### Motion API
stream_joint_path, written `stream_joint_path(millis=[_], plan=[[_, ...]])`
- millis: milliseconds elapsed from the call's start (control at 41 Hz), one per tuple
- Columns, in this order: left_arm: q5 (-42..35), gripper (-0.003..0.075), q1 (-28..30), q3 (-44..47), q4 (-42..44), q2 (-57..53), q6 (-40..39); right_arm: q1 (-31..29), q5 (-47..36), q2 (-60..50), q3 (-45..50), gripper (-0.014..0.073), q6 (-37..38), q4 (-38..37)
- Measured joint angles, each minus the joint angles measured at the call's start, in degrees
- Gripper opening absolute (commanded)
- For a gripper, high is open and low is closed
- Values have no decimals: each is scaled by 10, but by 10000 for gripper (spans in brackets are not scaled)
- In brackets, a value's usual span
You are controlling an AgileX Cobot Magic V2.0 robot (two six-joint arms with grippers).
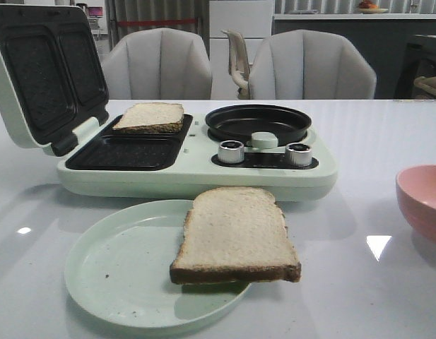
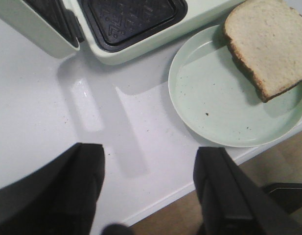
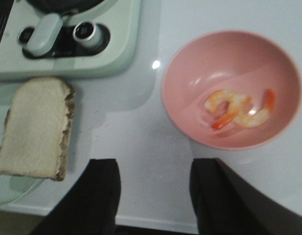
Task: Make breakfast with bread and shrimp
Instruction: 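Open the left gripper and withdraw it from the sandwich maker, then grasp the remaining bread slice on the plate with the right gripper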
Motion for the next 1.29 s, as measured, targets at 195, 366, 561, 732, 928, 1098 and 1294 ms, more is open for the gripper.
stream_joint_path(millis=[195, 366, 561, 732, 928, 1098, 1294], plan=[[-23, 456, 0, 0, 0, 0, 0, 71, -5, 118, 0, 528, -118, 127], [-24, 456, 0, 0, 0, 0, 0, 145, -45, 232, -13, 568, -211, 233], [-25, 457, 0, 0, 0, 0, 0, 176, -52, 359, -74, 568, -240, 301], [-26, 456, 0, 0, 0, 0, 0, 176, -39, 453, -140, 568, -243, 309], [-26, 456, 0, 0, 0, 0, 0, 176, -26, 537, -203, 564, -245, 312], [-27, 456, 0, 0, 0, 0, 0, 176, -1, 567, -231, 367, -247, 314], [-27, 456, -1, 0, 0, 0, 0, 176, 14, 556, -234, 150, -250, 314]])
